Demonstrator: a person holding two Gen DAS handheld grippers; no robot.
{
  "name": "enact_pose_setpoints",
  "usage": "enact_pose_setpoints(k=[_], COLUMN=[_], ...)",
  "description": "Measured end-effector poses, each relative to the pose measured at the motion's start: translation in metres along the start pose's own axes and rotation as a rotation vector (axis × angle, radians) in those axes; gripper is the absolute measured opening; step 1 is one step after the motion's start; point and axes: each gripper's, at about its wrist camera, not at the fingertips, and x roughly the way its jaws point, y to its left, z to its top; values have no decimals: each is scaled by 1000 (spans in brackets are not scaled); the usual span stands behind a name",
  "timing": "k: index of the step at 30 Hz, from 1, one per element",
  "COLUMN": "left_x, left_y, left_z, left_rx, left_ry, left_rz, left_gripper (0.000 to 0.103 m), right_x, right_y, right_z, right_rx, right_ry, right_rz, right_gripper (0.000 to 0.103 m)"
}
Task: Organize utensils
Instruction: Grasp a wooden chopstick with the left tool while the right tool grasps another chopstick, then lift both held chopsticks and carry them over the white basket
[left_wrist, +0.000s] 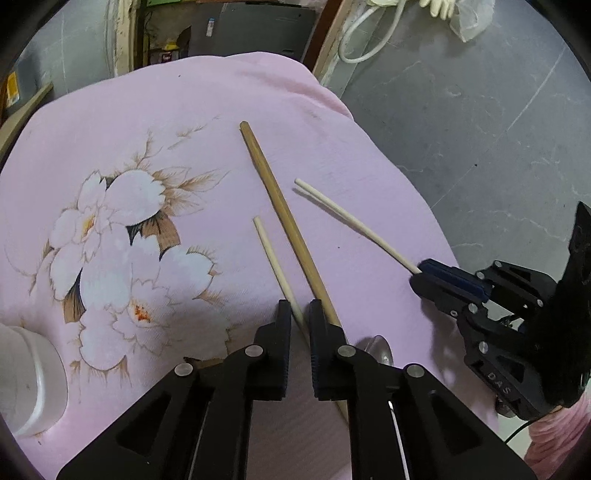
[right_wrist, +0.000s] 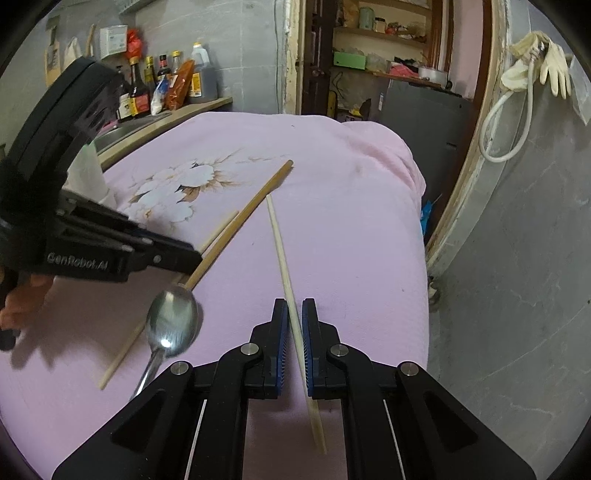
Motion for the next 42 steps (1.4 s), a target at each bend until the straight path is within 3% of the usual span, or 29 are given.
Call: enact_pose_setpoints(k=[4,13,19,22,26,30,36,42], left_x=[-6,-19,-16,-18,-30,-46,-64,-100], left_y=[8,6,12,10,9,13,18,13], left_z=[-6,-21,-19,-23,-38,-55,-73,-83], left_rx=[-36,51,-14,-35,-44,-62,-106,-99], left_ry=[-9,27,17,-13,-44,-87,-161,-369], left_rz=[-2,35,11,17,35,43,-1,-9], left_gripper=[5,6,5,4,3,2,2,2], right_x=[8,40,52,51,46,33,-5,-54], right_y=[-2,-1,2,6,3,-5,6,37], right_z=[13,53,63,63,60,50,27,17], right_rx=[1,4,-2,-40,7,87,123,96], right_ry=[34,163,228,231,217,146,-74,-387], right_rz=[9,64,98,83,90,127,149,102], right_gripper=[7,11,16,10,4,3,3,3])
